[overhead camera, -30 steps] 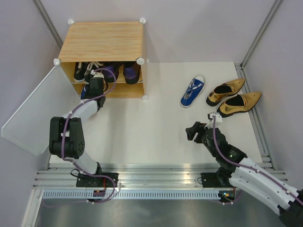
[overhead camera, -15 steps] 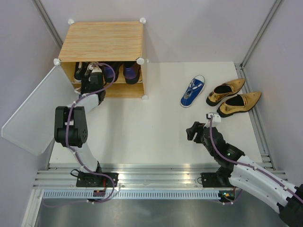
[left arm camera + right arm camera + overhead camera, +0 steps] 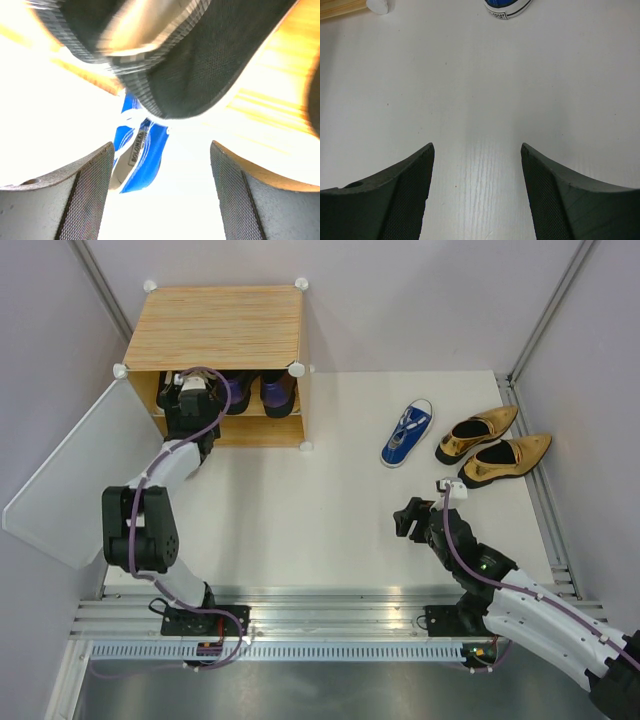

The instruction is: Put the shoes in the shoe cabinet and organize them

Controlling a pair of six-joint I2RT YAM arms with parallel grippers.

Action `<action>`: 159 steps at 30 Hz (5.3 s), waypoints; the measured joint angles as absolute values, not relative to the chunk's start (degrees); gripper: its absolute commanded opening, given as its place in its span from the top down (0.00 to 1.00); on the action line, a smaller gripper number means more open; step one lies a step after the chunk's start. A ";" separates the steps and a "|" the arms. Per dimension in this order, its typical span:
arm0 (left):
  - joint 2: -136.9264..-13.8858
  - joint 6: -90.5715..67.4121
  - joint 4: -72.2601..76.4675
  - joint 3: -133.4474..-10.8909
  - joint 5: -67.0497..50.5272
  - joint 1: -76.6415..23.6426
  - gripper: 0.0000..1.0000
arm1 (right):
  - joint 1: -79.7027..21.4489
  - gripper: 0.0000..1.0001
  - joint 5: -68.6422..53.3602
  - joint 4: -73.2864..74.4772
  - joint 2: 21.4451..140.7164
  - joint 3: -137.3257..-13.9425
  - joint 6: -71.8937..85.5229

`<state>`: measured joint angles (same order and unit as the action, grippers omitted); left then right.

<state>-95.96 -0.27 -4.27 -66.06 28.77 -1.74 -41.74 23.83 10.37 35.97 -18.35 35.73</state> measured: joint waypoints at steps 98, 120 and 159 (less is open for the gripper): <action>-106.39 -36.32 23.49 -55.16 9.93 14.04 0.98 | -41.74 0.25 27.03 9.87 44.75 -18.70 35.48; -82.74 -35.90 12.16 -46.57 7.35 14.17 0.59 | -41.71 0.24 23.27 10.00 37.47 -18.68 35.55; -42.78 -12.75 -19.68 -50.94 6.09 -23.46 0.39 | -21.93 0.17 20.36 11.60 106.26 -69.01 32.77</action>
